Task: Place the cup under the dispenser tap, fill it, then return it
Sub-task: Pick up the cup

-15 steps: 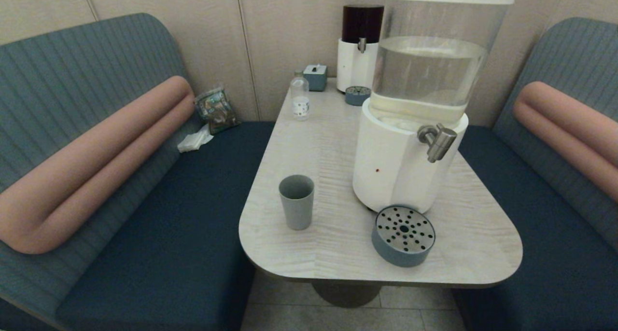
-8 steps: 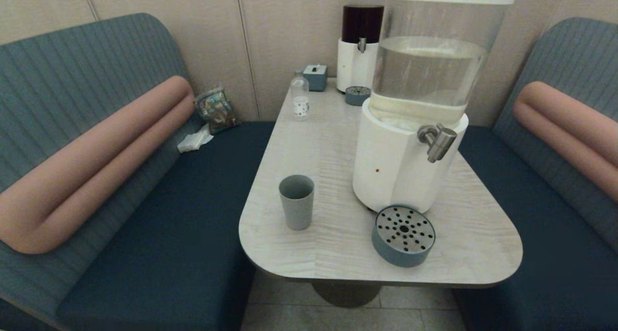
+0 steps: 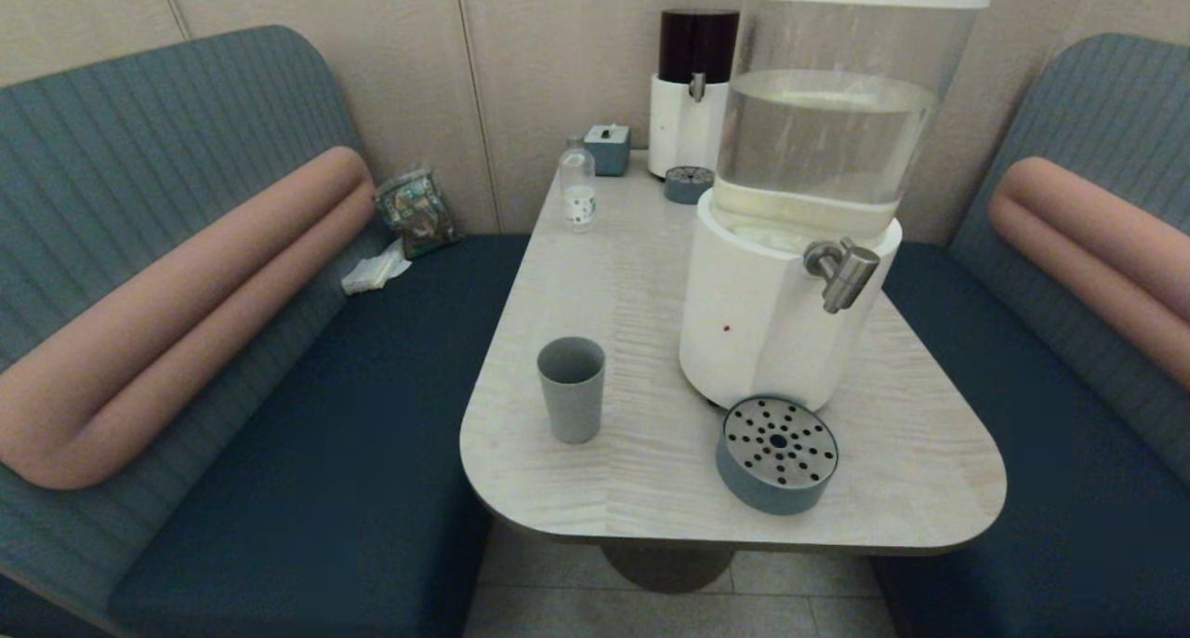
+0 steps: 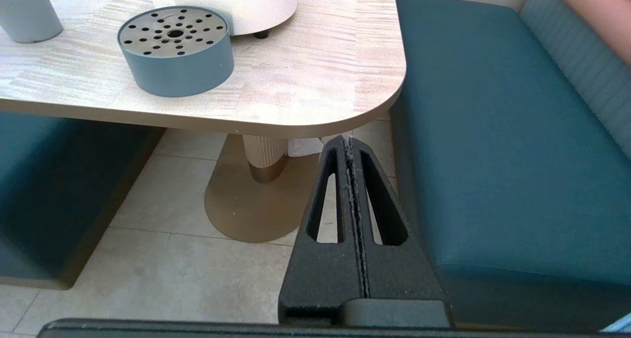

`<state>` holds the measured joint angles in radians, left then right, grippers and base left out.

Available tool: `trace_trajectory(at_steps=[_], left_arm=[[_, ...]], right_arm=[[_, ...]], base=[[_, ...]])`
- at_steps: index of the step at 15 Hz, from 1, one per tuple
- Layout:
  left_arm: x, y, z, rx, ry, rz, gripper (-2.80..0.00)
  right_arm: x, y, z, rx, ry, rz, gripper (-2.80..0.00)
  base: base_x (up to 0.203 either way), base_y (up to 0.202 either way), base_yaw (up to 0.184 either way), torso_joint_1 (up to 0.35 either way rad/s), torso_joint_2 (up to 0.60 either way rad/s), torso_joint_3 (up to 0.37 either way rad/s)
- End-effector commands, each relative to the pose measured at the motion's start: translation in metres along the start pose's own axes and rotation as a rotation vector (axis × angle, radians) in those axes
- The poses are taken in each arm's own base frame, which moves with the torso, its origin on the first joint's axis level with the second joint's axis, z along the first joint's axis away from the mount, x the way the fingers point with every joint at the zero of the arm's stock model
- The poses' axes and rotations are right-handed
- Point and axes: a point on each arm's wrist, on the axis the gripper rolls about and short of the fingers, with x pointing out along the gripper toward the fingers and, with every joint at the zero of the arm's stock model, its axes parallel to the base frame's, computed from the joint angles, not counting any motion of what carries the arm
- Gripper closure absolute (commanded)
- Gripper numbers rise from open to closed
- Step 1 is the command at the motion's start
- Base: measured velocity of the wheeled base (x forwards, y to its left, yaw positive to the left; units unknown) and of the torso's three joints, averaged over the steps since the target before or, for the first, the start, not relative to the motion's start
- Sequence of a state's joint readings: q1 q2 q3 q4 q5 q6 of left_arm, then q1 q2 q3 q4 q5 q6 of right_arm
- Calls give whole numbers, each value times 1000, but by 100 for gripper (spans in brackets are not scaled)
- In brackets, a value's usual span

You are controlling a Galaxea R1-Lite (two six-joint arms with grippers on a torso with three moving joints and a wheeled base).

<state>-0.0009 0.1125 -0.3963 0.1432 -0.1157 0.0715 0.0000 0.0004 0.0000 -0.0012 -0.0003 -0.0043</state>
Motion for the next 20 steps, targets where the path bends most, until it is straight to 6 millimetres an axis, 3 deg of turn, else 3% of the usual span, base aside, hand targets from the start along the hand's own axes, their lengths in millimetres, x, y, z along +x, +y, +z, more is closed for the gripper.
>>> trace_trajectory(at_steps=[1, 5, 8, 11, 14, 18, 20], left_arm=[[18, 4, 22, -9, 62, -13, 0], [73, 12, 61, -54, 178, -75, 0], [137, 17, 59, -87, 287, -147, 0], [204, 20, 28, -121, 413, -216, 0], [256, 22, -17, -140, 444, -268, 0], [283, 11, -82, -167, 522, -395, 0], [291, 7, -105, -142, 503, -422, 0]], right_arm=[[0, 0, 0, 0, -1, 0, 0], [0, 0, 0, 0, -1, 0, 0], [0, 0, 0, 0, -1, -1, 0], [0, 0, 0, 0, -1, 0, 0], [0, 0, 0, 0, -1, 0, 0], [0, 0, 0, 0, -1, 0, 0], [0, 0, 0, 0, -1, 0, 0]], base=[[0, 0, 0, 0, 0, 0], [0, 0, 0, 0, 0, 0], [0, 0, 0, 0, 0, 0], [0, 0, 0, 0, 0, 0], [0, 0, 0, 0, 0, 0], [0, 0, 0, 0, 0, 0], [0, 0, 0, 0, 0, 0]])
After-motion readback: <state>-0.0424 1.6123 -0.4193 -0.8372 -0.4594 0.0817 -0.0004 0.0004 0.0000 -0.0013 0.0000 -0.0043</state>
